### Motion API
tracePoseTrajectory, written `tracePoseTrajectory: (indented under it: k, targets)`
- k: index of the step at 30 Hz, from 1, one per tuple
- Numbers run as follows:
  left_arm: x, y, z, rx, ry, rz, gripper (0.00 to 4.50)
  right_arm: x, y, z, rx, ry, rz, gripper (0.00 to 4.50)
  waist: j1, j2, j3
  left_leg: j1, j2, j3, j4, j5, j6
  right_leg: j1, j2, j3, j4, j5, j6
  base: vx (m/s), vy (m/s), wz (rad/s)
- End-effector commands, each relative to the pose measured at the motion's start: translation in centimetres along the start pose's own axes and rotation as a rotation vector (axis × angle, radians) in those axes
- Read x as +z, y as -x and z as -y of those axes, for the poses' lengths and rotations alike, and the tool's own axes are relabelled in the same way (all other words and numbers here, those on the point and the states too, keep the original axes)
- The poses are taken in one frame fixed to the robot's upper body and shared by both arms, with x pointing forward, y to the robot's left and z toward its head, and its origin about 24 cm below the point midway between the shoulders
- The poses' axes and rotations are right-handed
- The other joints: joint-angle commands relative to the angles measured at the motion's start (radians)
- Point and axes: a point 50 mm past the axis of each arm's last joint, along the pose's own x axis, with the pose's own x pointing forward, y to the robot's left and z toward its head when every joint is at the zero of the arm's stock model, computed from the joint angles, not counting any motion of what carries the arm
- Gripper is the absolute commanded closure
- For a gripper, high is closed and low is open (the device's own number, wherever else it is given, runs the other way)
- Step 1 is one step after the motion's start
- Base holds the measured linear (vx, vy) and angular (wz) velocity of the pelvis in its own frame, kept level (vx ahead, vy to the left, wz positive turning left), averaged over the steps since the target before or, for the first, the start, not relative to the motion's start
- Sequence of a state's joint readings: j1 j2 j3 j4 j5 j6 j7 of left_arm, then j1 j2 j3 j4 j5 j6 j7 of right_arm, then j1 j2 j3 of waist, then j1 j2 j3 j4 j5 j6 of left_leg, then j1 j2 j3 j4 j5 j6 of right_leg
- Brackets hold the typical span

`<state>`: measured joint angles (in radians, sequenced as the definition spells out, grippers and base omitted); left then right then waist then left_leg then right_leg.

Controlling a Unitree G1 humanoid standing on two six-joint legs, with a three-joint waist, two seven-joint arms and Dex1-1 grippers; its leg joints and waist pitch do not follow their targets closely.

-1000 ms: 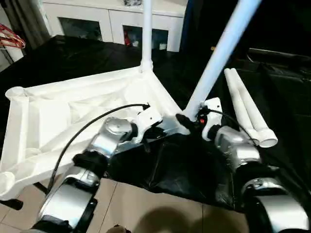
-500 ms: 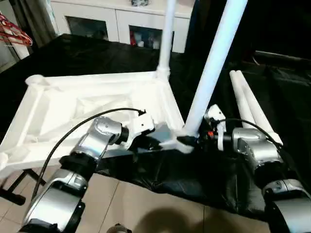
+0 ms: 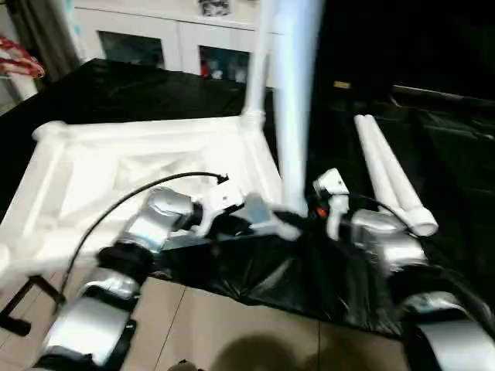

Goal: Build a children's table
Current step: Rotate leg to tighten

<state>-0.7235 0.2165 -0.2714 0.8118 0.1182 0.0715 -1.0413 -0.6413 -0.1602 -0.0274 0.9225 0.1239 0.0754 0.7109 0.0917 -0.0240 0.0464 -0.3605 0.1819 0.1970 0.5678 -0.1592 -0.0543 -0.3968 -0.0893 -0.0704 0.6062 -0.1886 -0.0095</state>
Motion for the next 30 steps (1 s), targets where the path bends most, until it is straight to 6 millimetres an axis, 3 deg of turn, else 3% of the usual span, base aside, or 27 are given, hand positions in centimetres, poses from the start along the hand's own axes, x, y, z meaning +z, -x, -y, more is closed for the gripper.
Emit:
tracePoseTrajectory:
  k: [1,3,5,9,18,21,22,26,28,30]
  targets:
    - [3.5,-1.3,0.3,-0.022,-0.067,0.124,4.5,-3.4,-0.2,-0.4,-0.078,-0.11,-0.119,1.75,-0.005,0.007,-0.044,0.026,0.051,-0.043,-0.074,-0.475,-0.026,0.013,-0.078,0.041,-0.121,-0.593,-0.117,0.0,0.0,0.0]
    - [4.5,-2.5,0.6,0.018,-0.051,0.158,4.5,-3.4,-1.3,-1.1,-0.176,-0.23,-0.07,1.76,-0.007,0.009,-0.044,0.029,0.05,-0.043,-0.074,-0.481,-0.023,0.01,-0.077,0.042,-0.123,-0.585,-0.118,0.0,0.0,0.0]
    - [5.0,-3.2,0.9,0.034,-0.049,0.175,4.5,-3.3,-2.0,-1.7,-0.205,-0.282,-0.037,1.76,-0.007,0.01,-0.045,0.025,0.05,-0.045,-0.076,-0.477,-0.02,0.016,-0.078,0.039,-0.123,-0.581,-0.116,0.0,0.0,0.0]
    - [5.2,-4.0,1.3,0.055,-0.058,0.177,4.5,-2.9,-3.0,-2.9,-0.195,-0.301,0.005,1.76,-0.003,0.011,-0.049,0.019,0.051,-0.038,-0.081,-0.428,-0.004,0.02,-0.075,0.045,-0.115,-0.452,-0.147,0.0,0.0,0.0]
    - [4.4,-2.6,0.5,0.091,-0.074,0.201,4.5,-1.3,-2.5,-2.1,-0.166,-0.301,0.123,1.76,0.002,0.01,-0.053,0.013,0.05,-0.029,-0.077,-0.357,0.031,0.028,-0.077,0.049,-0.109,-0.385,-0.171,0.0,0.0,0.0]
    - [4.6,-1.9,0.3,0.066,-0.05,0.247,3.91,-0.6,-2.2,-1.5,-0.161,-0.298,0.165,1.76,0.005,0.01,-0.055,0.007,0.048,-0.029,-0.074,-0.327,0.038,0.033,-0.081,0.048,-0.107,-0.382,-0.178,0.0,0.0,0.0]
    - [4.6,-1.8,0.3,0.065,-0.048,0.249,3.87,-0.5,-2.2,-1.5,-0.16,-0.298,0.167,1.76,0.005,0.015,-0.059,0.0,0.055,-0.029,-0.076,-0.295,0.04,0.036,-0.079,0.046,-0.098,-0.319,-0.199,0.0,0.0,0.0]
    - [5.1,-0.7,0.0,0.057,-0.009,0.345,3.72,0.5,-1.7,-1.0,-0.126,-0.289,0.221,1.76,-0.003,0.007,-0.063,-0.011,0.05,-0.027,-0.071,-0.236,0.058,0.049,-0.072,0.042,-0.078,-0.189,-0.225,0.0,0.0,0.0]
    - [5.6,-0.3,-0.4,0.069,0.021,0.397,3.48,0.9,-1.5,-0.9,-0.107,-0.286,0.241,1.76,0.0,0.01,-0.067,-0.009,0.052,-0.02,-0.062,-0.172,0.087,0.048,-0.068,0.041,-0.066,-0.068,-0.26,0.0,0.0,0.0]
    - [6.3,0.7,-1.4,0.112,0.107,0.485,3.41,1.5,-1.2,-0.6,-0.073,-0.285,0.278,1.76,0.004,0.011,-0.071,-0.008,0.05,-0.014,-0.054,-0.139,0.106,0.05,-0.065,0.04,-0.058,-0.002,-0.283,0.0,0.0,0.0]
